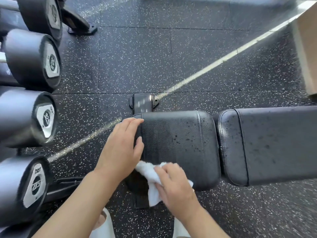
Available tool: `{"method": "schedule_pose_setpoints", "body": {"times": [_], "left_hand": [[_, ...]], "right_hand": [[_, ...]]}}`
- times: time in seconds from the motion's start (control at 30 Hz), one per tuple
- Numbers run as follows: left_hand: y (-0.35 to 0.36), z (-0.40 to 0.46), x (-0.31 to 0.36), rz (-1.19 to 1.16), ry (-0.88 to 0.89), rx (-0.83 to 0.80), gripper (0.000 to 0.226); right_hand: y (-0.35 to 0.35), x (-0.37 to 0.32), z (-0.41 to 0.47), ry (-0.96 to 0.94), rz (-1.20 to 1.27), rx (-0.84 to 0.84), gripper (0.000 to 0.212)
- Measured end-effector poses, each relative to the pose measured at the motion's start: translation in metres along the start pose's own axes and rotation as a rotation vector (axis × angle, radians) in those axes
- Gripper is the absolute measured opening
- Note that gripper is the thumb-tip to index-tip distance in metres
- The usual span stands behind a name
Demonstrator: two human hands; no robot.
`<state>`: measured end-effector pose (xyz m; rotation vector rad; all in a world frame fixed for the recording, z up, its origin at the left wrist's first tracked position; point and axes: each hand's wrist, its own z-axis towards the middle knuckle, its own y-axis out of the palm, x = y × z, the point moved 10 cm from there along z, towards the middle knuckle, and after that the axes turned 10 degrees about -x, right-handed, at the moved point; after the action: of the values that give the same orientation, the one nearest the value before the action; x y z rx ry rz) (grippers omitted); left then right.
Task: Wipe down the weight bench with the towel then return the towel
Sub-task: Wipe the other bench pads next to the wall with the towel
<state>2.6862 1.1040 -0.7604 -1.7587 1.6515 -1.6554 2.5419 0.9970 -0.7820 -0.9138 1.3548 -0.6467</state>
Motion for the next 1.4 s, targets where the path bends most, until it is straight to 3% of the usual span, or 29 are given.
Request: {"method": "schedule_pose_setpoints", "body": {"times": [0.2,0.33,0.47,0.6,0.7,0.97,1.07,1.17,1.4], "left_hand": [[0.020,0.043,0.014,0.058,-0.030,0.107,0.049],[0.038,0.043,0.022,0.194,-0.065,0.197,0.049],[0.041,0.045,0.021,0.257,-0.082,0.213,0.052],[0.044,0.048,0.023,0.311,-0.085,0.211,0.052],[0.044,0.048,0.023,0.320,-0.070,0.233,0.052],[0.046,0.050,0.022,0.339,-0.071,0.230,0.053],[0.045,0.050,0.024,0.348,-0.066,0.240,0.053],[0.045,0.050,0.024,0.350,-0.054,0.244,0.053],[0.045,0.049,0.023,0.316,-0.051,0.262,0.053]], "right_hand": [[-0.066,0.088,0.123,0.242,-0.051,0.219,0.025],[-0.073,0.104,0.152,0.284,-0.050,0.241,0.021],[-0.063,0.075,0.098,0.215,-0.063,0.221,0.011],[-0.036,0.049,0.001,0.257,0.056,0.135,0.026],[-0.028,0.050,-0.025,0.264,0.069,0.122,0.031],[-0.075,0.118,0.131,0.370,0.009,0.305,0.020],[-0.064,0.135,0.179,0.375,-0.084,0.164,0.050],[-0.077,0.123,0.142,0.363,0.005,0.245,0.014],[-0.043,0.071,-0.033,0.289,0.086,0.127,0.030]]}}
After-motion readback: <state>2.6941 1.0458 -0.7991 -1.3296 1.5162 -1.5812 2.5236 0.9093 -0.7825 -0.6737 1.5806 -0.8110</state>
